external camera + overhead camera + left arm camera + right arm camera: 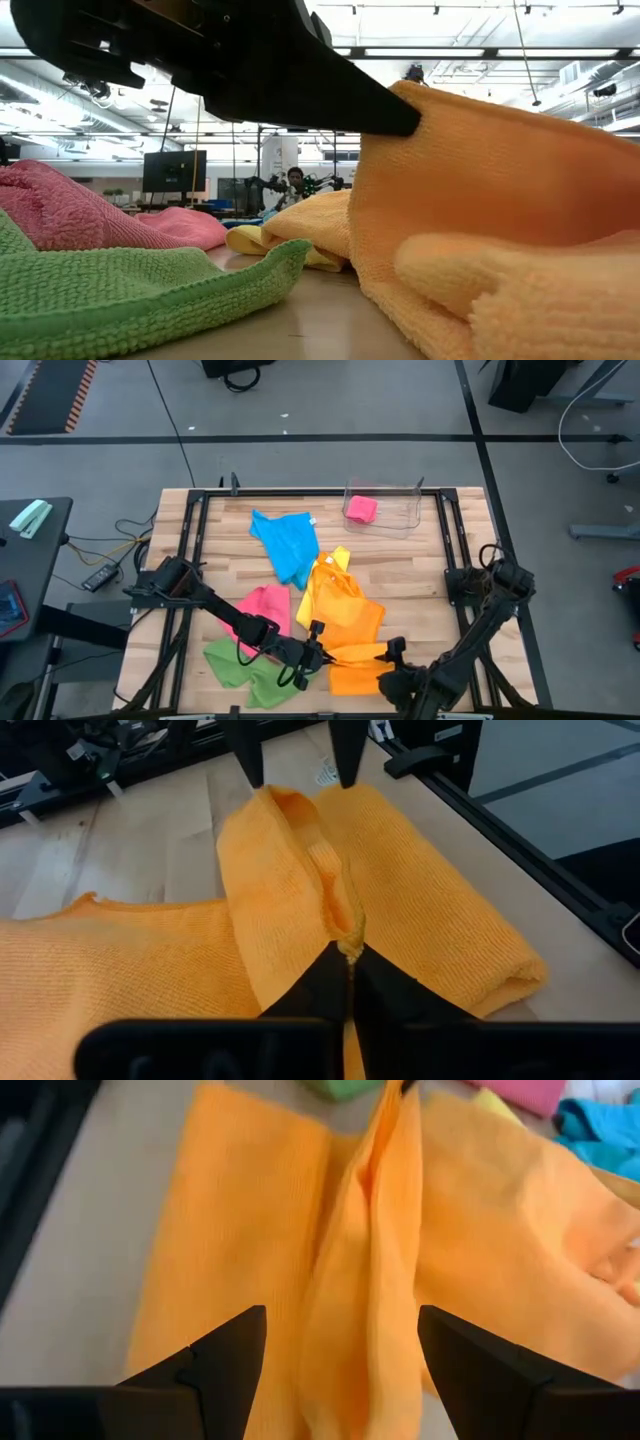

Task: Fold microfiber towels
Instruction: Fold the right orange microfiber cloth

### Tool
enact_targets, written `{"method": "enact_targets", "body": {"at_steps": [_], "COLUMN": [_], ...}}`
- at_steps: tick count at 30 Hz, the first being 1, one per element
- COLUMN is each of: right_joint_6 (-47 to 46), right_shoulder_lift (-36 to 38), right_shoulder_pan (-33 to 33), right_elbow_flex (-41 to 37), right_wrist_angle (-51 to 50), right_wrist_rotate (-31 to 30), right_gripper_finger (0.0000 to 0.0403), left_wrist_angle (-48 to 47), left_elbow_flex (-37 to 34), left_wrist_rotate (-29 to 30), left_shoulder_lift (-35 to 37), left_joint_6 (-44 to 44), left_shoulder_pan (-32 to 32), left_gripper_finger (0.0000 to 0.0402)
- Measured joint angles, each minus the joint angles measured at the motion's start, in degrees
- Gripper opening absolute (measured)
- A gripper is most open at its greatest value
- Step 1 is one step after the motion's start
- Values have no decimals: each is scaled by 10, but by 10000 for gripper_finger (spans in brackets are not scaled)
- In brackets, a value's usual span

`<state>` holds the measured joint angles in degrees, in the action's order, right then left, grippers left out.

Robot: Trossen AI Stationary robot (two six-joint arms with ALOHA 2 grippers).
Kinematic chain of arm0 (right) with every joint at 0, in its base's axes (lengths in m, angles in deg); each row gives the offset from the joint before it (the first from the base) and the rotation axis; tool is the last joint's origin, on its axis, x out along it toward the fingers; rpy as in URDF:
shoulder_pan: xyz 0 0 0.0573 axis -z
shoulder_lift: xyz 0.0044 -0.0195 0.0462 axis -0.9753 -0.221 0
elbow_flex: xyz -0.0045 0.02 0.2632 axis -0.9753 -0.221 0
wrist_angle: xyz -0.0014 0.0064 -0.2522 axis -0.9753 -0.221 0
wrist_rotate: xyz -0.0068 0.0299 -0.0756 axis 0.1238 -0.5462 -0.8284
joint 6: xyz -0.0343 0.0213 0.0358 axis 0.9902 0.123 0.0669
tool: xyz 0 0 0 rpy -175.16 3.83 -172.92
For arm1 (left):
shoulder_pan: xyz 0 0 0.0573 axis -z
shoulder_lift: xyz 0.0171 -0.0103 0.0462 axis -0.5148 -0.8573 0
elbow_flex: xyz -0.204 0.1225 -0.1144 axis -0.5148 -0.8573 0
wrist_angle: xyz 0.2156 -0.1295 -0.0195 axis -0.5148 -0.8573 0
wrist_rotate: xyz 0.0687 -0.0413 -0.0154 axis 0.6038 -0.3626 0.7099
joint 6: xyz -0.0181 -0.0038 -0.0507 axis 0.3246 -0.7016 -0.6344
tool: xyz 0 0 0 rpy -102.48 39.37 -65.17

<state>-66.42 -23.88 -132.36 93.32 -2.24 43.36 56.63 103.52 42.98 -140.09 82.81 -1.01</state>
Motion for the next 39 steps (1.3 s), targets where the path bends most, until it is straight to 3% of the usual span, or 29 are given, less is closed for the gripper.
{"method": "enact_targets", "body": {"at_steps": [8, 17, 23, 31, 39], "right_joint_6": [-2, -19, -23, -21, -29], "right_shoulder_lift": [0, -1, -1, -1, -1], "right_shoulder_pan": [-9, -9, -9, -9, -9], "right_elbow_flex": [0, -27, -27, -28, -28], "right_wrist_angle": [-72, -73, -71, -71, -71], "right_wrist_rotate": [3, 30, 30, 39, 41], "right_gripper_finger": [271, 260, 208, 127, 87], "left_wrist_angle": [0, 0, -1, -1, -1], "left_elbow_flex": [0, 0, 0, 0, 0], "left_wrist_rotate": [0, 0, 0, 0, 0], "left_shoulder_lift": [0, 0, 0, 0, 0], "left_joint_6": [0, 0, -1, -1, -1], "left_shoulder_pan": [0, -2, -2, -3, -2], "left_gripper_finger": [26, 19, 12, 33, 12]}}
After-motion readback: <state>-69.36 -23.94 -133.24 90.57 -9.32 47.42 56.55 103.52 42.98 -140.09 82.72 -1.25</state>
